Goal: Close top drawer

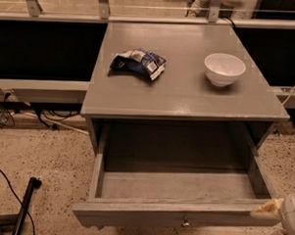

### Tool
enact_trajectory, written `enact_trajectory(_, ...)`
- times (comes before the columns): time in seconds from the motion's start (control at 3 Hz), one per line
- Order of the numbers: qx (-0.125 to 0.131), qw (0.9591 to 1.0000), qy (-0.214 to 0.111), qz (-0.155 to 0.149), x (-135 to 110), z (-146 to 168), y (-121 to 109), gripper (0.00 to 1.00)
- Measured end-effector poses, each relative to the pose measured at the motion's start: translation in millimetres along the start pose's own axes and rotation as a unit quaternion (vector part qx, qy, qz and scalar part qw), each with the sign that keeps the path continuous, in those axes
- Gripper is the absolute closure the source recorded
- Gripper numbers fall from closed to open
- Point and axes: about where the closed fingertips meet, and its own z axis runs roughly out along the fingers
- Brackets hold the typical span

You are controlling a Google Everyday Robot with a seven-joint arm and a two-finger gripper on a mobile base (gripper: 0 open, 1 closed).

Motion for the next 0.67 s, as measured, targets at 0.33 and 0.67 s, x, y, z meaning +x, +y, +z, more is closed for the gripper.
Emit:
enact_trajectory(0.33,0.025,0.9993,-0.029,-0.005,1.9,-5.5,1.9,0.65)
enact_trajectory(0.67,0.027,0.9991,-0.033,-0.007,0.0,-6.7,2.7,0.88)
